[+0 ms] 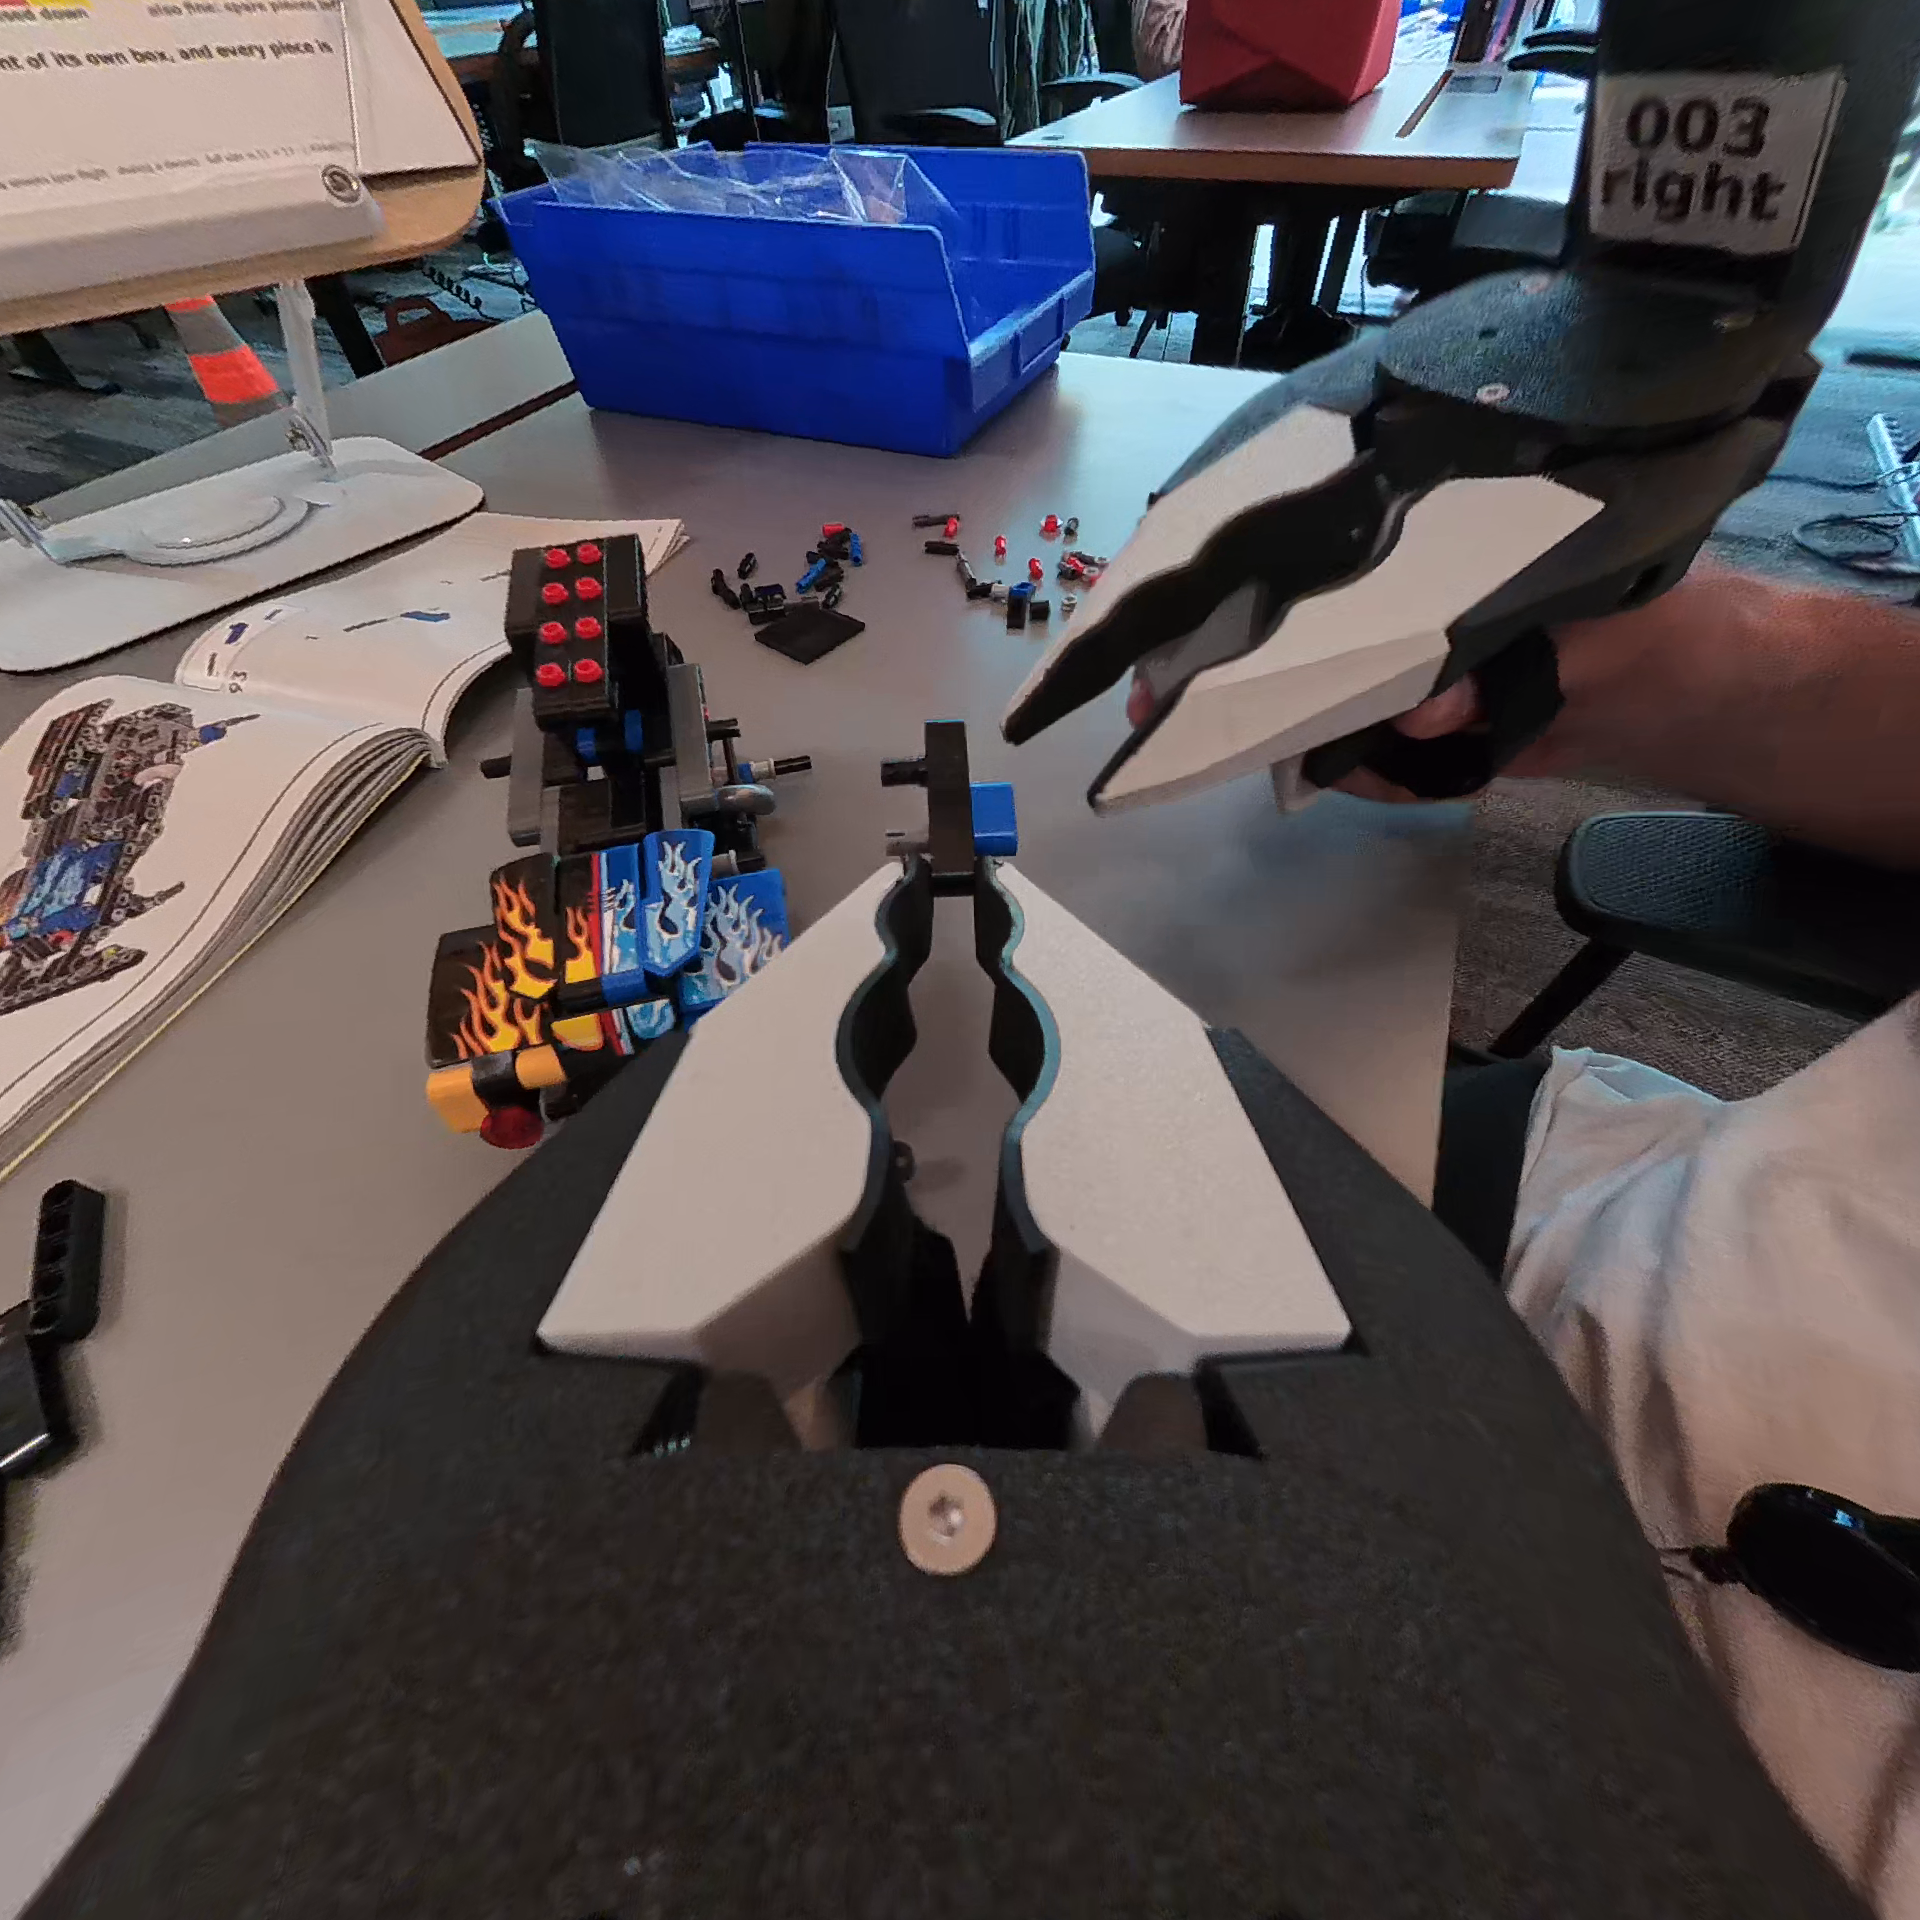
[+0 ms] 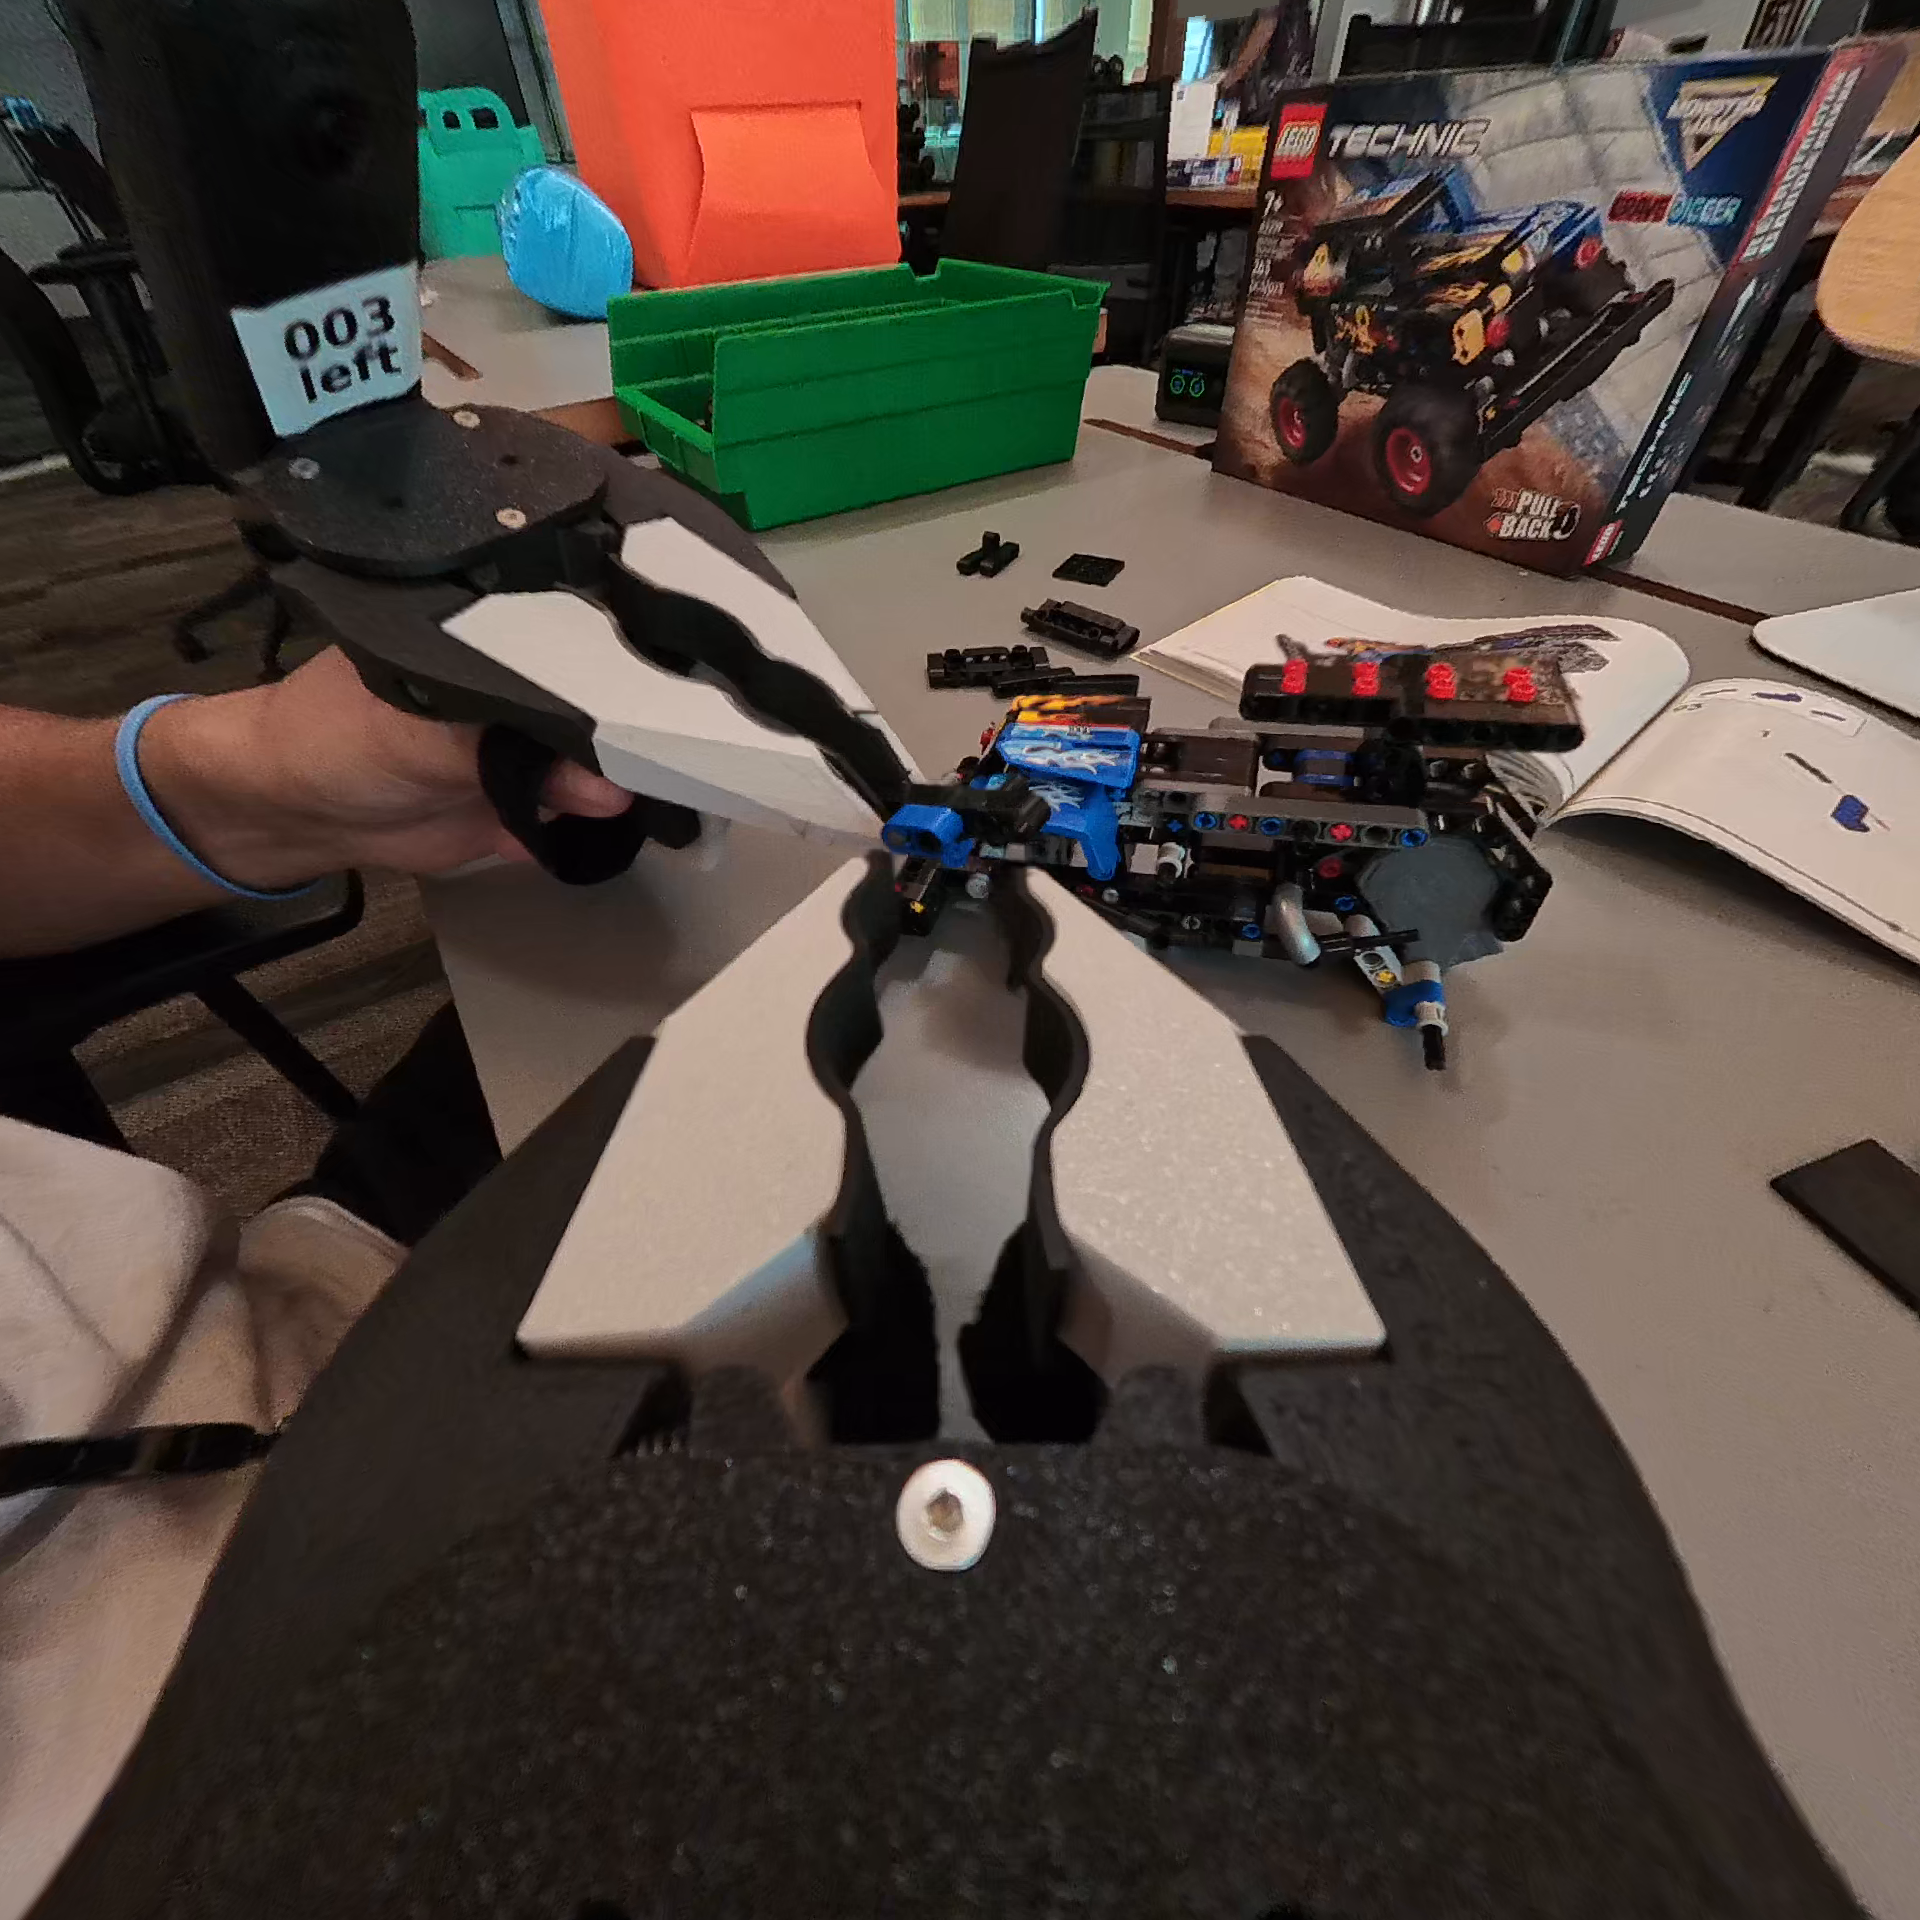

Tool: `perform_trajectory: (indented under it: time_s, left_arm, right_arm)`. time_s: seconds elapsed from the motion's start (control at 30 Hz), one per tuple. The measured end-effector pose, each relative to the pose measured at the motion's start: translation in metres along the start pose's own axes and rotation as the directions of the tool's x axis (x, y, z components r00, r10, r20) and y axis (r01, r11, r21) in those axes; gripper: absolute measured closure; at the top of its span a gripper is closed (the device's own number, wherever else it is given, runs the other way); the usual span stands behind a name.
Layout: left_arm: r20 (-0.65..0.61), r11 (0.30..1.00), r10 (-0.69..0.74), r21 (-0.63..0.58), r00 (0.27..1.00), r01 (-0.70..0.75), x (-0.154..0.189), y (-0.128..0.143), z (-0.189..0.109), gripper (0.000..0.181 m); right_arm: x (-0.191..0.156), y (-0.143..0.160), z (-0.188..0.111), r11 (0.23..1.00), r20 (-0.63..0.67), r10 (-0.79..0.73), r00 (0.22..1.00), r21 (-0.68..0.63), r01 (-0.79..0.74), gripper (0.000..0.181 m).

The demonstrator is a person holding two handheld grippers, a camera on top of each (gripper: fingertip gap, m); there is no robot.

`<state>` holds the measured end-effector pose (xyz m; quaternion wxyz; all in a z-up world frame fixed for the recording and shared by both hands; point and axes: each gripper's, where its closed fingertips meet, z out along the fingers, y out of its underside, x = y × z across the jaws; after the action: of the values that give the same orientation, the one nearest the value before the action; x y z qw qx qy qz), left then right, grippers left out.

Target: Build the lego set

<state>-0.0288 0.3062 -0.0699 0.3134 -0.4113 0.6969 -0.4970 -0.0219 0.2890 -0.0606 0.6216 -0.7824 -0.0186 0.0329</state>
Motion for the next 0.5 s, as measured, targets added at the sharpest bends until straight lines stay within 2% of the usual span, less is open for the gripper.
perform_trajectory:
  time_s: [0.03, 0.13, 0.2, 0.27, 0.37, 0.5]
  left_arm:
    - [0.011, 1.0, 0.003, -0.008, 1.0, -0.003, -0.003, 0.0, 0.0, 0.175]
    - [0.036, 0.999, -0.002, -0.035, 0.999, 0.004, -0.017, -0.002, 0.0, 0.175]
    - [0.028, 0.998, -0.018, -0.06, 0.999, 0.02, -0.024, -0.004, 0.001, 0.175]
    - [0.034, 0.996, -0.026, -0.089, 0.999, 0.029, -0.031, -0.005, 0.004, 0.175]
    - [0.035, 0.99, -0.028, -0.135, 0.999, 0.033, -0.041, -0.005, 0.009, 0.175]
    - [0.014, 0.982, -0.033, -0.185, 0.999, 0.035, -0.047, -0.009, 0.02, 0.175]
  right_arm:
    - [0.002, 0.003, -0.001, 0.999, 0.021, -0.016, 1.0, -0.048, 0.017, 0.154]
    - [0.02, 0.008, -0.011, 0.968, 0.11, -0.109, 0.988, -0.216, 0.131, 0.15]
    - [0.05, 0.0, -0.018, 0.925, 0.103, -0.221, 0.97, -0.293, 0.242, 0.147]
    - [0.07, -0.013, -0.018, 0.893, 0.161, -0.251, 0.955, -0.342, 0.292, 0.141]
    - [0.105, -0.038, 0.0, 0.897, 0.221, -0.257, 0.941, -0.308, 0.318, 0.132]
    - [0.119, -0.031, 0.034, 0.91, 0.425, -0.185, 0.886, -0.266, 0.317, 0.114]
